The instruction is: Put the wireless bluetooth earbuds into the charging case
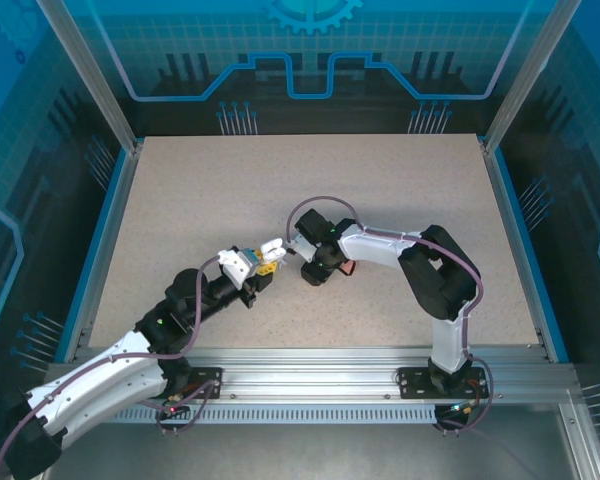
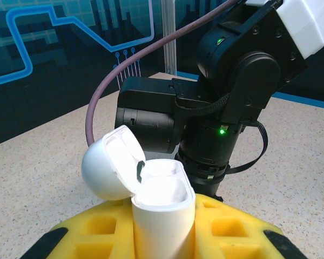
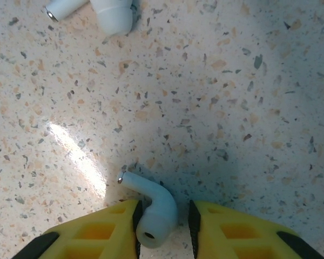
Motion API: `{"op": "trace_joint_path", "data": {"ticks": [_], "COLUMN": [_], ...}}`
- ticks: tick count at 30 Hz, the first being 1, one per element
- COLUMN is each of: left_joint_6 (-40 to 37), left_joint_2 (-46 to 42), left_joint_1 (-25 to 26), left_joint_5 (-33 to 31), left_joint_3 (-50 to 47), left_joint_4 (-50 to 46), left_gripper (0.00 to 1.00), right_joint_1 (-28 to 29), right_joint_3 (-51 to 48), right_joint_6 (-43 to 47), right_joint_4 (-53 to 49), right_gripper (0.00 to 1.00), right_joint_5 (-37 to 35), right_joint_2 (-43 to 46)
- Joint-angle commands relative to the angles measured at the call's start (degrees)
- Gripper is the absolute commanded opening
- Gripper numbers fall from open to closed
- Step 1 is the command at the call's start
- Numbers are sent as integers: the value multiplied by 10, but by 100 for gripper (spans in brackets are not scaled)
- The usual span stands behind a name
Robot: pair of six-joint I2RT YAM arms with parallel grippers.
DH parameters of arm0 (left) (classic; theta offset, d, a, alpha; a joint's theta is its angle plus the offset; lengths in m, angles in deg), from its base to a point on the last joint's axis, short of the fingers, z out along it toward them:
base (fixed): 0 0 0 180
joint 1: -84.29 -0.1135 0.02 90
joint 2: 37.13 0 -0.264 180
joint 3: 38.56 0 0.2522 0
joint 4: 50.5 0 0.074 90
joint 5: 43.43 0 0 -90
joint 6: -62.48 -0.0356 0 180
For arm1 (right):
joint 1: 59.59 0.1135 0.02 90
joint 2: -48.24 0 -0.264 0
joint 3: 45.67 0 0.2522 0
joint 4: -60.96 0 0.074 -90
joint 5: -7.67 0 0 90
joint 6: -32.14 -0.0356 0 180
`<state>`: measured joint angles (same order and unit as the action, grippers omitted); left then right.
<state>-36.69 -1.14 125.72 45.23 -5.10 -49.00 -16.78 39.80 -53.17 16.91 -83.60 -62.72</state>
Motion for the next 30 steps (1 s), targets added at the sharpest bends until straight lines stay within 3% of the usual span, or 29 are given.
{"op": "trace_joint_path", "data": {"ticks": [1, 16, 27, 30], "left_joint_6": [-7, 12, 64, 58], "left_joint_2": [0, 21, 97, 130], "left_joint_1": [3, 3, 3, 4], "left_joint_5": [-10, -4, 33, 70], "left_joint_3": [11, -5, -17, -13], "left_joint_4": [7, 34, 129, 158], "left_gripper": [0, 0, 0, 0], "right_joint_1": [3, -7, 13, 31], "right_joint_3": [5, -23, -74, -71], "right_joint_6": [-5, 17, 100, 135], "right_joint_4": [6, -51, -71, -86], "right_gripper": [28, 21, 21, 21], "right_joint_5": [13, -37, -119, -143], "right_joint_2": [-15, 118, 354, 407]}}
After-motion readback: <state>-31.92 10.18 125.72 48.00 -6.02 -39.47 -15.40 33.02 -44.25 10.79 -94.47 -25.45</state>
